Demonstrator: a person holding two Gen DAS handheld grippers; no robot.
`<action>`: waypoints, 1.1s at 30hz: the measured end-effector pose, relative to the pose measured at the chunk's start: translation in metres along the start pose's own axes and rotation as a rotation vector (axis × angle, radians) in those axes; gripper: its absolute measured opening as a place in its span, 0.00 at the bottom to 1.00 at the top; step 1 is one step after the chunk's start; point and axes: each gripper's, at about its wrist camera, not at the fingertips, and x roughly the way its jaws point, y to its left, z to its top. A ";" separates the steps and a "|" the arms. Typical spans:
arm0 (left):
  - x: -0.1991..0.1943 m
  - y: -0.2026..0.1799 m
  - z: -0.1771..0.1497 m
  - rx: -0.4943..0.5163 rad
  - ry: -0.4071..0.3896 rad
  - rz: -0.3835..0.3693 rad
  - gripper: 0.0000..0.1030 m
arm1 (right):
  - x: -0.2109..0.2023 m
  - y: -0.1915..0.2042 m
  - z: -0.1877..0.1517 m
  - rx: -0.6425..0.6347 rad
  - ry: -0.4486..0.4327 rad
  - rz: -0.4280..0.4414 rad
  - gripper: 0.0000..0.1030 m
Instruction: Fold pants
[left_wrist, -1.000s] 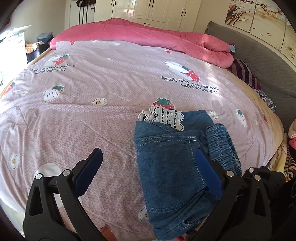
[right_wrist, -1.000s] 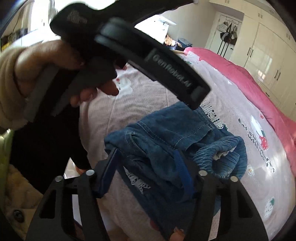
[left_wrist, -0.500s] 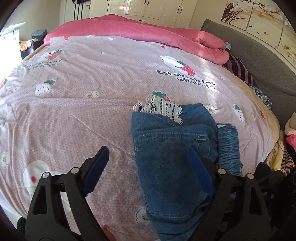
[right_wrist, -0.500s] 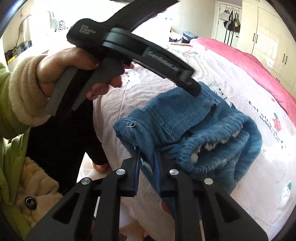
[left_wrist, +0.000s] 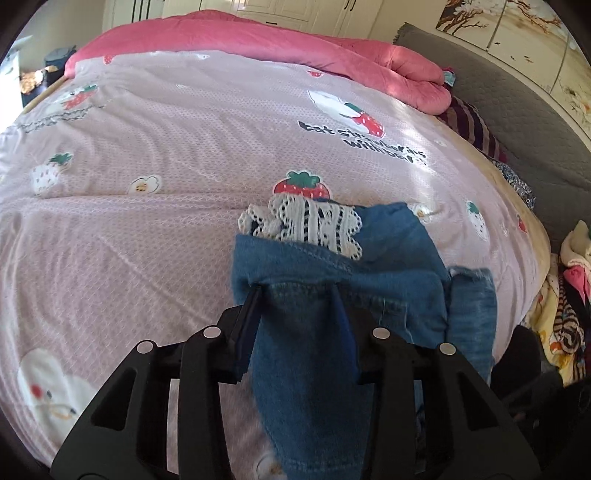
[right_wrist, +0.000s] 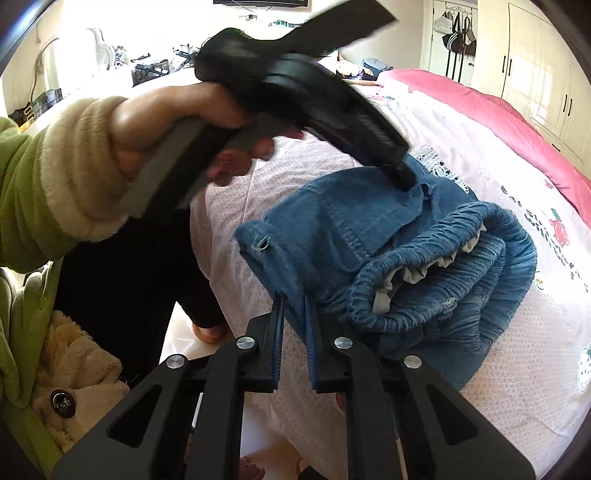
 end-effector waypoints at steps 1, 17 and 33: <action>0.002 0.001 0.002 -0.005 -0.006 0.003 0.30 | 0.002 -0.001 0.000 0.002 0.003 0.004 0.10; -0.001 -0.001 0.009 -0.013 -0.044 0.021 0.36 | -0.001 -0.013 0.004 0.139 -0.004 0.033 0.12; -0.018 -0.010 0.007 0.013 -0.080 0.024 0.42 | -0.050 -0.017 0.014 0.233 -0.119 0.011 0.56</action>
